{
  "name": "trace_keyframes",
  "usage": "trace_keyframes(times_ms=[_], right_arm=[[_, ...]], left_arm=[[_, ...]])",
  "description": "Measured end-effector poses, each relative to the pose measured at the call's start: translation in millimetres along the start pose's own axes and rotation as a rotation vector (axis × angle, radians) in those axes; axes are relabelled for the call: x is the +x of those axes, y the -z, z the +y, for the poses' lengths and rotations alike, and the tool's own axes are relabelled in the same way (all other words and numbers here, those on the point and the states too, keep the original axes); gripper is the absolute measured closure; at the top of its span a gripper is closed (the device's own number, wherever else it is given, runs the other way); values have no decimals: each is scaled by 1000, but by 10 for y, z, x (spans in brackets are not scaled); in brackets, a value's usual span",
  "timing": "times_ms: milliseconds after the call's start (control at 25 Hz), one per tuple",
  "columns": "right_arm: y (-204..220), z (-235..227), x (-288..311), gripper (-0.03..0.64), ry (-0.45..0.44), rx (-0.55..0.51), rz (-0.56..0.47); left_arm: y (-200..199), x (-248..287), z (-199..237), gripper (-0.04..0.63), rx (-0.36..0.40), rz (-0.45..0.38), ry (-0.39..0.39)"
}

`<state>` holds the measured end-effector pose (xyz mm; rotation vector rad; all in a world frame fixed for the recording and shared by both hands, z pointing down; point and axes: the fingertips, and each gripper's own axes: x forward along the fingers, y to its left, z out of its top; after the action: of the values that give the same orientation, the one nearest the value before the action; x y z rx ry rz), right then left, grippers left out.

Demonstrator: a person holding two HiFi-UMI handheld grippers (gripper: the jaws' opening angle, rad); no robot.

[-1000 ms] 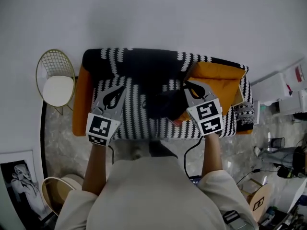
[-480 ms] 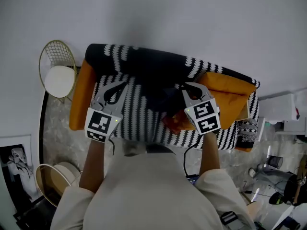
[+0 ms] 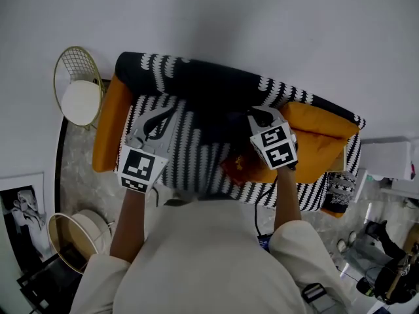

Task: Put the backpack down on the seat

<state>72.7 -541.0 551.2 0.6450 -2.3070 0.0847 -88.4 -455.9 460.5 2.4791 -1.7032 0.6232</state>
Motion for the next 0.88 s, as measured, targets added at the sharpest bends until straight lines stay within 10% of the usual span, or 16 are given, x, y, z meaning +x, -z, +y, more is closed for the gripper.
trace_keyframes(times_ms=[880], right_arm=[[706,-551,1543,611,-163,186,196]], left_arm=[[474,523,334,592,-71,100,-52]])
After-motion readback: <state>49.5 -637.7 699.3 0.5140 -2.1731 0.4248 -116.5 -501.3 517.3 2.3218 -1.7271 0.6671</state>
